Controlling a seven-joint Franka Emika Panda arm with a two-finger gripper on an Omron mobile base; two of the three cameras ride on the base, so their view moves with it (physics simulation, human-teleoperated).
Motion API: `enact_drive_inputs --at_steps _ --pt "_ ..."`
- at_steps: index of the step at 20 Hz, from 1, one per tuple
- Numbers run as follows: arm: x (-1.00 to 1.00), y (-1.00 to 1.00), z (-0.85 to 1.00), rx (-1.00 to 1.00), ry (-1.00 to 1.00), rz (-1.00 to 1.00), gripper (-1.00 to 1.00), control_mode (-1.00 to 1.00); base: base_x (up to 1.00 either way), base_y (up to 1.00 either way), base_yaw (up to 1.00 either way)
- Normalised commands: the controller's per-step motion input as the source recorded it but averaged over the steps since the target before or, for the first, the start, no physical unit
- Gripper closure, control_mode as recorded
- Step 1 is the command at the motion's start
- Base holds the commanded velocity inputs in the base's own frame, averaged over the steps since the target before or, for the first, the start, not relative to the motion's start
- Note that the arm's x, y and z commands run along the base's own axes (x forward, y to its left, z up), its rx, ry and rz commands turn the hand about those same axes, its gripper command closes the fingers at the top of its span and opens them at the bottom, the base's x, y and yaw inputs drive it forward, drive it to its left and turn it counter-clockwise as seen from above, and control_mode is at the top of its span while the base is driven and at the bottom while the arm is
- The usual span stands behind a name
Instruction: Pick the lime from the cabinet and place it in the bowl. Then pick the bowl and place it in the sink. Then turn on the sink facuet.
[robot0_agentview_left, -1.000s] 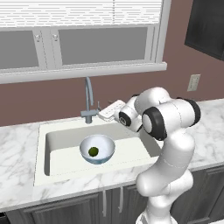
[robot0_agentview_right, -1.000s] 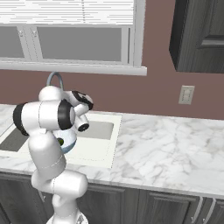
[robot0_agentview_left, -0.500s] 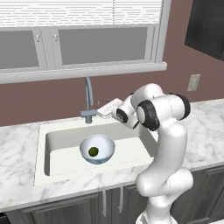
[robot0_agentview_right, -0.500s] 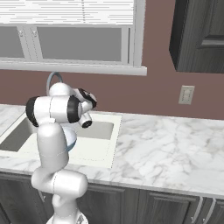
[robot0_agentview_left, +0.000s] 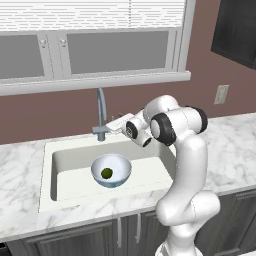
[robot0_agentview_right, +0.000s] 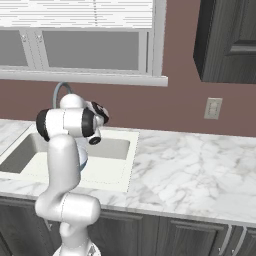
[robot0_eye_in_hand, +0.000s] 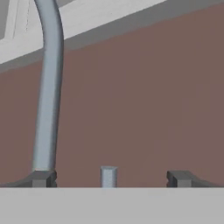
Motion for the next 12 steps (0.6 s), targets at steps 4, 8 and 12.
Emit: enact_drive_inputs --at_steps 4,8,12 --pt "0.47 0.11 -0.20 0.00 0.07 -0.13 -1.00 -1.00 0.00 0.00 0.00" --pt "0.53 0.00 -0.24 0.00 0.05 -0.09 -1.00 -1.00 0.00 0.00 0.00" --pt "0.21 -0.14 -0.02 0.06 0.00 -0.04 1.00 -1.00 0.00 0.00 0.00"
